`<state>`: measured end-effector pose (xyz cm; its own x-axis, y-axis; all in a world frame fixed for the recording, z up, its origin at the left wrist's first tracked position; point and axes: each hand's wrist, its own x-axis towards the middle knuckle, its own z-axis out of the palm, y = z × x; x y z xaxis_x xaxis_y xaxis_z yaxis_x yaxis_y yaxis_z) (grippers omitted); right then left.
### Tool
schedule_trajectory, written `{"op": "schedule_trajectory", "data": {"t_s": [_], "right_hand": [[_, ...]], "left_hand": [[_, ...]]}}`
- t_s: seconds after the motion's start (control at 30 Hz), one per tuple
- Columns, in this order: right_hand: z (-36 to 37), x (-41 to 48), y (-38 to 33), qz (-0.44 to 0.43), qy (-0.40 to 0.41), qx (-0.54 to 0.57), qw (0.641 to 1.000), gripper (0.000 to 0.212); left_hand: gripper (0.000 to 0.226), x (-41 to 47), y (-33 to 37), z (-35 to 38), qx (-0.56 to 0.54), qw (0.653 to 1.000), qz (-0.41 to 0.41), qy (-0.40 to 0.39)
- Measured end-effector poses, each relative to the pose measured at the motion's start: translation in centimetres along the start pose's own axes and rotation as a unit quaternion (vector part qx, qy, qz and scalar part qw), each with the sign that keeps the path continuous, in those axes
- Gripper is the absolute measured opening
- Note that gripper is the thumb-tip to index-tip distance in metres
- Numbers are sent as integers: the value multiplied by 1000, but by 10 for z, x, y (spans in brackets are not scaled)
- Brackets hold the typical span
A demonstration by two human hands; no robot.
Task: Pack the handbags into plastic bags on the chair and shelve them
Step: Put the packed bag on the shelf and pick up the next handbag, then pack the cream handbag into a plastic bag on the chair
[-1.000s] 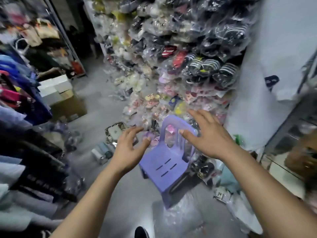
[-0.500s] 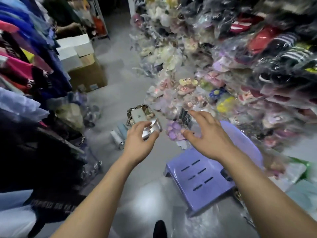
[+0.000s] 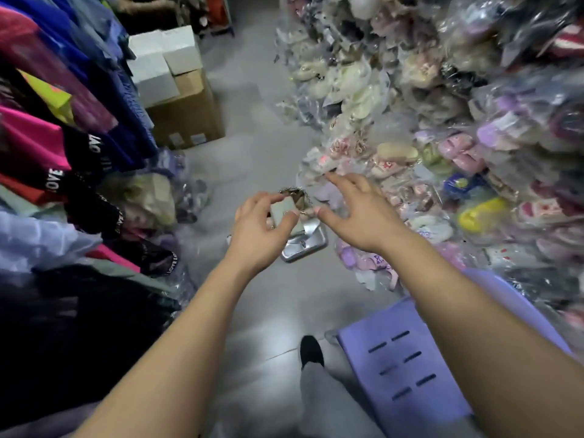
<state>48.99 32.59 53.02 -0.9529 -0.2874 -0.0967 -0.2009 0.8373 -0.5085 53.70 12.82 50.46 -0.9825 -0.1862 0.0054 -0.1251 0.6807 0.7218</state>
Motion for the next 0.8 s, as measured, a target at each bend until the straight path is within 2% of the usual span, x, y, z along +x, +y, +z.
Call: {"op": "schedule_trajectory", "data": {"t_s": [0.33, 0.5, 0.63, 0.7, 0.8], "right_hand": [[35, 173, 27, 55, -80, 20, 995, 71], [44, 248, 36, 87, -70, 39, 993, 70], [66, 305, 53, 123, -69, 55, 988, 71], [79, 326, 60, 162, -77, 80, 981, 77], [98, 357, 68, 206, -64, 113, 970, 85]], "left_hand": [[36, 165, -46, -5, 25, 998, -61, -16], [40, 259, -69, -5, 42, 997, -64, -32], [40, 338, -98, 18, 50, 994, -36, -90], [43, 378, -115, 25, 65, 989, -22, -134], [42, 436, -132, 33, 91, 983, -1, -161]]}}
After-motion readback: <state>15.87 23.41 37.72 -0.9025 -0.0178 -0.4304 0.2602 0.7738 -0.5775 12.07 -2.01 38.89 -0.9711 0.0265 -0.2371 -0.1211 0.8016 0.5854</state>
